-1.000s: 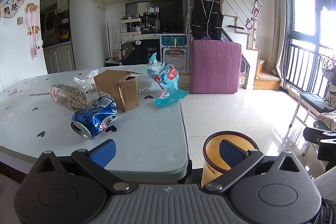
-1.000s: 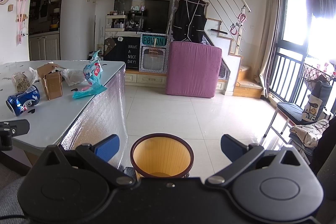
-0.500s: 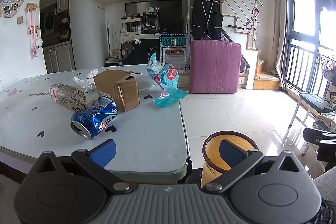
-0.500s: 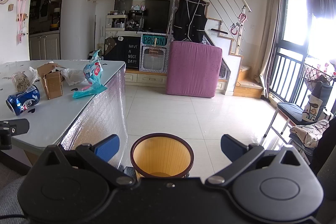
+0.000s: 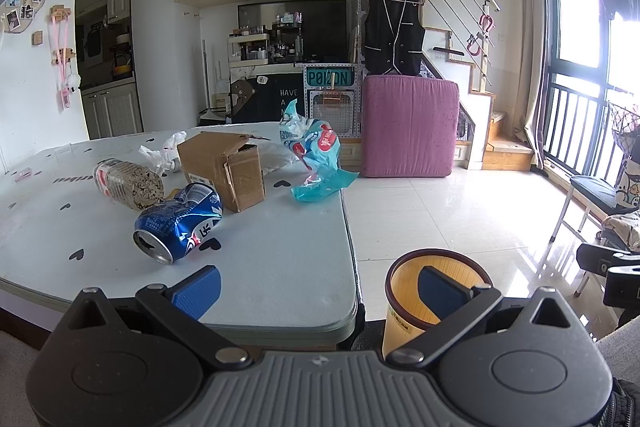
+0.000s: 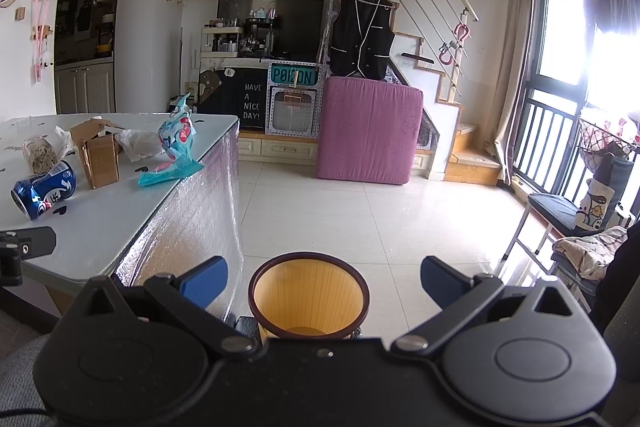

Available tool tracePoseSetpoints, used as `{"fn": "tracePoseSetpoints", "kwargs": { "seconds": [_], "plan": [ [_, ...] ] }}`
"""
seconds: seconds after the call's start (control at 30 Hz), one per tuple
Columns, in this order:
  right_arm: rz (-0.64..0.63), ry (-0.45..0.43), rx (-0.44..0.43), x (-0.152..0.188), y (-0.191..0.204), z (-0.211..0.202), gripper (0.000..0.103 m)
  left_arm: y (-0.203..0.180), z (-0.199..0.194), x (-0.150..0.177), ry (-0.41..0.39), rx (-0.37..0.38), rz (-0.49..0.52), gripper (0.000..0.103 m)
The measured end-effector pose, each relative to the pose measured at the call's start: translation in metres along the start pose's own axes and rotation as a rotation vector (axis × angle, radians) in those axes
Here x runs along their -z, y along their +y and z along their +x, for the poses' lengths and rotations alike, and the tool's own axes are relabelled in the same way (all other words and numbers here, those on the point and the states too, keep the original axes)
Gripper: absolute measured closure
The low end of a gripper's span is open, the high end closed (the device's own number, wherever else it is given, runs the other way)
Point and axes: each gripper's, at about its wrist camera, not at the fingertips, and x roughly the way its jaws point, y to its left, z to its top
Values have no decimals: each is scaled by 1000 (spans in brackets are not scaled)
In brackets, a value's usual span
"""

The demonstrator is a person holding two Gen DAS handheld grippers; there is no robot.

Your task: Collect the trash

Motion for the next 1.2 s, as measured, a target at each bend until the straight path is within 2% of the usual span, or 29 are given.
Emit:
{"fn": "tracePoseSetpoints", "kwargs": {
  "seconds": [0.3,0.47,0.8,1.1,1.2],
  "plan": [
    [7,25,-12,4,3,7,0,-4,9,3,26,-5,3,0],
    [10,40,-28,5,2,19,0,4,16,5,23,-42,1,0],
    [6,54,-81,-9,21,52,0,50,37,-1,45,-153,-65,0],
    [-16,59,-187,-32,67,88,0,96,57,-3,76,-230,-97,0],
    [-26,58,-223,-42,86,101,0,112,65,-4,79,-227,-106,0]
  ]
}}
